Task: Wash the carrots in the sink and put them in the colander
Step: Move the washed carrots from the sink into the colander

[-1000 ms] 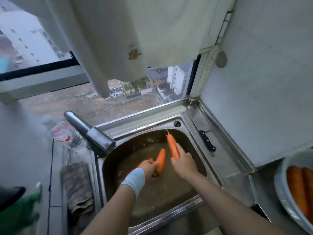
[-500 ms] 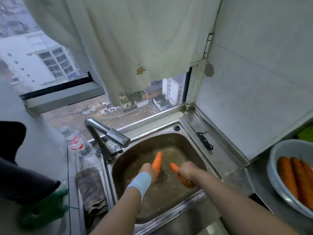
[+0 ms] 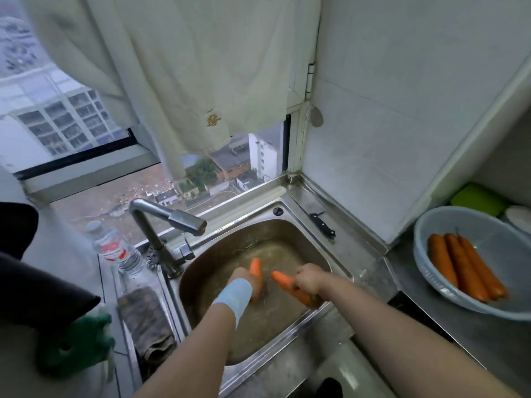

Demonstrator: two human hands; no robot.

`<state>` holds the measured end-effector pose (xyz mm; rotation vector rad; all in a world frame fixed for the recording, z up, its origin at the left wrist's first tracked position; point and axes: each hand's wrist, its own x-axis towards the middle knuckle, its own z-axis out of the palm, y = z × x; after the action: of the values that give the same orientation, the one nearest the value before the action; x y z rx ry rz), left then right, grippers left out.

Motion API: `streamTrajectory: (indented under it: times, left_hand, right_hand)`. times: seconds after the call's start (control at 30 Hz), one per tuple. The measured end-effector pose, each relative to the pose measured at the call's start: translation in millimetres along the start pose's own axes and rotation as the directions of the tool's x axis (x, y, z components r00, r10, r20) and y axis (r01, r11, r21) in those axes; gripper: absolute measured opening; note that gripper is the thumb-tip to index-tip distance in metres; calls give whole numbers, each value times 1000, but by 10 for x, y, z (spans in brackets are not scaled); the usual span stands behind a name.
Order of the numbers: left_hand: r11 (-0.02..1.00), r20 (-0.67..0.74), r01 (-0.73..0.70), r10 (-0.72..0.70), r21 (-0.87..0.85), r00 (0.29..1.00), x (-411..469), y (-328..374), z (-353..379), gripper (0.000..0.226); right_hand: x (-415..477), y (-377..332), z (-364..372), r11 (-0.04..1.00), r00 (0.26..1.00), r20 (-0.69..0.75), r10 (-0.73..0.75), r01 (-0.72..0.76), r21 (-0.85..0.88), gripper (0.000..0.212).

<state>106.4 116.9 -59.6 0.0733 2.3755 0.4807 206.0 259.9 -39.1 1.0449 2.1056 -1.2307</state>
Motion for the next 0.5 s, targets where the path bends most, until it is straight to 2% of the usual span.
streamTrajectory:
  times: [0.03,0.1,0.13,0.2,0.27,0.37,0.5]
  left_hand:
    - [999,6,-6,6,-37,1000,-99,45,-8,50]
    - [981,48,-19,28,-194,998,-258,154,-49,24]
    - [966,83,-19,41,-258,996,-339,234,-76,22]
    - [923,149,-36,100,-383,984,-456,443,-53,31]
    - [924,186,-129,207,-361,960,-552,716,29,35]
    - [910,298,-259,358,-323,885,-757,1171,264,49]
    - [877,450,-313,460,-364,766,-1184,1845,728,15]
  right_hand:
    - [-52,14,-34,999,999,-28,-15,17,45,46]
    - [-141,38,-133,984,990,-140,-2,27,176,58]
    - [-171,63,-198,977,983,-183,14,26,214,60]
    - [-252,152,-382,958,972,-233,24,44,283,45]
    - [-365,316,-602,934,958,-283,40,65,351,24]
    - [-563,665,-955,916,921,-379,89,74,394,13]
    - [-764,1237,-1521,923,865,-471,172,26,384,29]
